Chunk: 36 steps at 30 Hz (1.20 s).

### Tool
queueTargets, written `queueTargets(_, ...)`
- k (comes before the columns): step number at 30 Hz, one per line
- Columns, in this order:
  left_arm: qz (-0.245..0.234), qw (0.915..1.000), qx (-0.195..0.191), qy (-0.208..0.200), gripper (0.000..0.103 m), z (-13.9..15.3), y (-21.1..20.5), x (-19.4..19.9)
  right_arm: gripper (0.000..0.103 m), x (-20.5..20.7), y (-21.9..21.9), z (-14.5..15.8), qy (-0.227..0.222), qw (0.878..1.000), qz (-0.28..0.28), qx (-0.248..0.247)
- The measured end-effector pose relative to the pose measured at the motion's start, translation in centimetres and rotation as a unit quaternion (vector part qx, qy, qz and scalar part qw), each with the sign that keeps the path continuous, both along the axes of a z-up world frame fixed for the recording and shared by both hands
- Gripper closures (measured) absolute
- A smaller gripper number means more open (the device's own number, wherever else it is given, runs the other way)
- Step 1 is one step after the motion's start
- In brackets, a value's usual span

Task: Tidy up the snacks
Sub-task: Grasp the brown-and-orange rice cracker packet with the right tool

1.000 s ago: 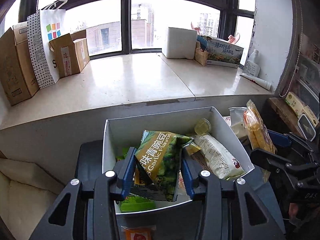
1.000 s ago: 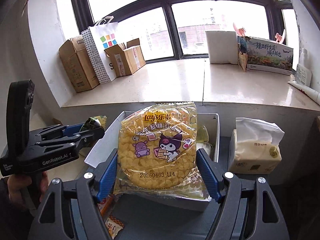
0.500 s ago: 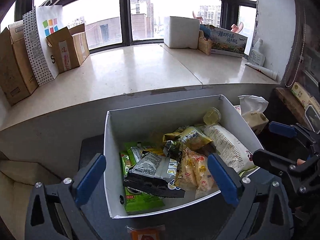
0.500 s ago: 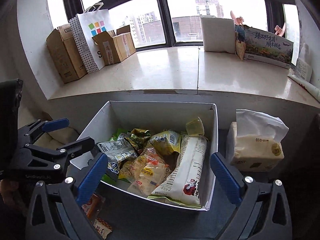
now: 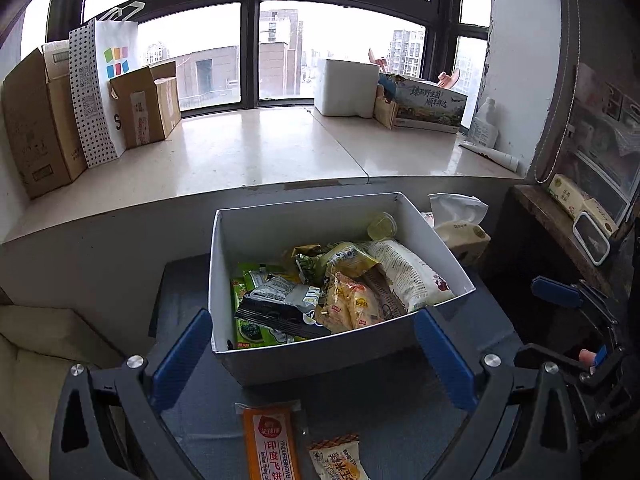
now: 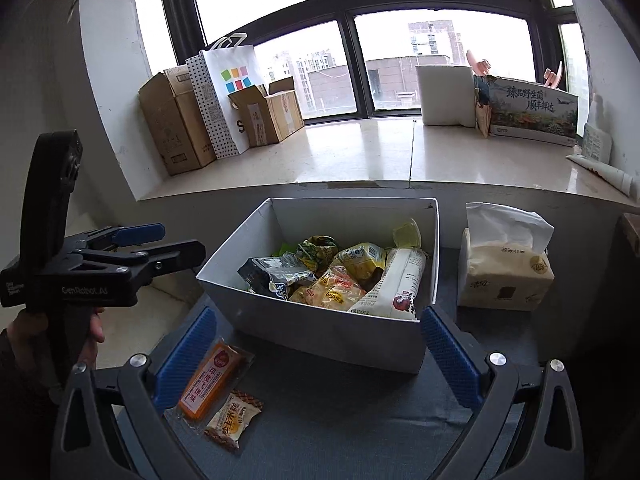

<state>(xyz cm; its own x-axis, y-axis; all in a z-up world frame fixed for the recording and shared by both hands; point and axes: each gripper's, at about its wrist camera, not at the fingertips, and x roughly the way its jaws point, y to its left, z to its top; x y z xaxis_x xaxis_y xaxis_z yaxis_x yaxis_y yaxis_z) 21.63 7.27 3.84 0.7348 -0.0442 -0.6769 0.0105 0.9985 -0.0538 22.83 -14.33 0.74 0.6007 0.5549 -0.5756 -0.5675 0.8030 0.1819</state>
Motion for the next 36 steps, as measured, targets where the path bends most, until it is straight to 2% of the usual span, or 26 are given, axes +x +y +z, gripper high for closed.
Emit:
queueTargets(3, 0.006, 0.9999, 0.012, -0.01, 0.0, -0.1, -0.7, -2.6, 0.0, -2.5, -1.1, -0.4, -0.006, 1.0, 0.004, 0.003)
queueTargets(10, 0.004, 0.9996, -0.025, -0.007, 0.0, -1.7, -1.4, -8.2, 0.0, -6.6, -3.1, -1.8, -0.02, 1.0, -0.002, 0.011)
queueTargets(15, 0.016, 0.9993, -0.032, 0.01, 0.0, -4.0, -1.4, -12.1, 0.0, -8.5, -3.0, -4.1, -0.005, 1.0, 0.0, 0.005)
queueTargets(17, 0.019, 0.9986, -0.046, 0.019, 0.0, -5.0, -0.7, -13.7, 0.0, -9.2, -2.5, -5.3, 0.001, 1.0, 0.009, -0.004)
queueTargets(24, 0.053, 0.9954, -0.064, 0.048, 0.0, -8.0, 1.8, -18.1, 0.0, -10.4, 2.0, -9.5, 0.028, 0.996, 0.06, -0.064)
queueTargets(27, 0.071, 0.9947, -0.055, 0.051, 0.0, -8.6, 2.5, -19.2, 0.0, -10.2, 4.7, -11.4, 0.044, 0.992, 0.082, -0.087)
queueTargets(31, 0.081, 0.9938, -0.058, 0.05, 0.0, -9.1, 3.4, -20.3, 0.0, -9.5, 8.1, -13.0, 0.049, 0.988, 0.089, -0.116)
queueTargets(36, 0.084, 0.9936, -0.054, 0.052, 0.0, -9.6, 3.8, -20.5, 0.0, -8.0, 11.1, -14.4, 0.064, 0.987, 0.079, -0.127)
